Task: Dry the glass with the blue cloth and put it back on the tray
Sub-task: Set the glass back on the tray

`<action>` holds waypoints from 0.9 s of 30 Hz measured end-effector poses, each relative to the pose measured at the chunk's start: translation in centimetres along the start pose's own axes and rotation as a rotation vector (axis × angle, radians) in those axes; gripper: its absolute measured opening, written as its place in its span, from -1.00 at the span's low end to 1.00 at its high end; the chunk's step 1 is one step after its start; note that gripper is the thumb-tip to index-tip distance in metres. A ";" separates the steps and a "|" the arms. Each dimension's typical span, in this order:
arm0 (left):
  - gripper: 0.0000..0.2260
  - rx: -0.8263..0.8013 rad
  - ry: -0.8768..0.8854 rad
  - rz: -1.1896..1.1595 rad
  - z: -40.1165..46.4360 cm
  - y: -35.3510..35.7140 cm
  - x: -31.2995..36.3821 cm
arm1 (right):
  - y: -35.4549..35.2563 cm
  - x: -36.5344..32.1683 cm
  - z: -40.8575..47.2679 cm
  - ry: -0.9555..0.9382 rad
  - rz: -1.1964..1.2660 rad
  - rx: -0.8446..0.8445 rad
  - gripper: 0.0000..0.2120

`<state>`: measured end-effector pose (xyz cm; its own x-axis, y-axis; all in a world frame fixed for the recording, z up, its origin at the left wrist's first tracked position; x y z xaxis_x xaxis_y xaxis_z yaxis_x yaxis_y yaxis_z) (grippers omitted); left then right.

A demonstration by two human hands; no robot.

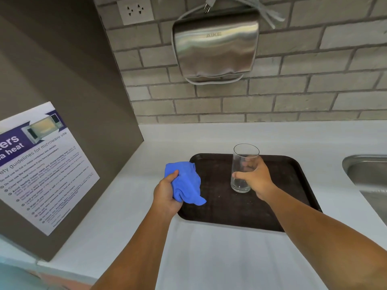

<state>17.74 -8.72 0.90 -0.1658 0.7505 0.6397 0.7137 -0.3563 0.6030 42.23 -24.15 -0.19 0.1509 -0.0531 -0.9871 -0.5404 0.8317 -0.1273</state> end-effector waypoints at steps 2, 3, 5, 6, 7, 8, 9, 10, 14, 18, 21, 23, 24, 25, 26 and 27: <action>-0.76 -0.007 -0.002 0.006 0.1 -0.2 0.0 | 0.2 0.2 0.0 -0.006 -0.002 0.001 -0.33; -0.75 -0.007 -0.002 0.012 0.1 -0.2 0.0 | 0.2 0.3 0.0 -0.007 -0.001 0.001 -0.34; -0.73 -0.006 -0.005 0.015 0.1 -0.4 0.0 | 0.3 0.5 0.1 -0.002 0.003 0.007 -0.34; -0.72 -0.006 -0.006 0.014 0.1 -0.5 0.1 | 0.3 0.6 0.1 0.002 0.006 0.010 -0.33; -0.72 -0.005 -0.007 0.013 0.1 -0.5 0.1 | 0.3 0.7 0.1 0.006 0.008 0.011 -0.32; -0.72 -0.004 -0.006 0.012 0.1 -0.6 0.2 | 0.4 0.8 0.1 0.010 0.007 0.011 -0.31; -0.73 -0.005 -0.006 0.009 0.0 -0.7 0.3 | 0.4 0.9 0.1 0.011 0.005 0.011 -0.30; -0.74 -0.005 -0.008 0.005 -0.1 -0.8 0.3 | 0.4 1.0 0.1 0.010 0.009 0.013 -0.29; -0.74 0.000 -0.011 -0.001 -0.4 -1.5 0.5 | 0.6 1.4 0.1 -0.002 0.019 0.021 -0.27; -0.75 0.001 0.017 0.045 -0.4 -2.3 1.2 | 0.8 1.5 0.1 -0.006 -0.032 -0.007 -0.26; -0.78 0.018 0.041 0.083 -0.3 -3.6 2.0 | 0.8 1.8 -0.4 -0.006 -0.082 -0.044 -0.24; -0.81 0.045 0.054 0.103 -0.2 -4.7 2.6 | 0.6 1.8 -1.0 0.015 -0.116 -0.049 -0.23; -0.83 0.064 0.057 0.113 -0.1 -5.4 2.9 | 0.2 1.4 -1.7 0.020 -0.146 -0.003 -0.24; -0.85 0.089 0.057 0.123 -0.1 -6.1 3.2 | -0.5 1.0 -2.7 0.015 -0.187 0.097 -0.29; -0.85 0.116 0.057 0.134 0.0 -7.0 3.5 | -1.3 0.3 -4.1 -0.015 -0.227 0.234 -0.39; -0.84 0.137 0.055 0.145 0.2 -7.9 3.9 | -1.6 -0.6 -6.0 -0.087 -0.247 0.354 -0.51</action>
<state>11.57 -2.84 -1.45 -0.0888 0.6636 0.7428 0.8181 -0.3768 0.4344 38.08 -28.74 0.00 0.3170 -0.2396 -0.9177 -0.1651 0.9389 -0.3022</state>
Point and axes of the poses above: each hand's wrist, its own z-axis towards the middle knuckle, its own y-axis out of the palm, x = y × z, the point moved 8 cm from there along z, towards the middle knuckle, and after that the axes turned 10 degrees about -y, right-handed, at the moved point
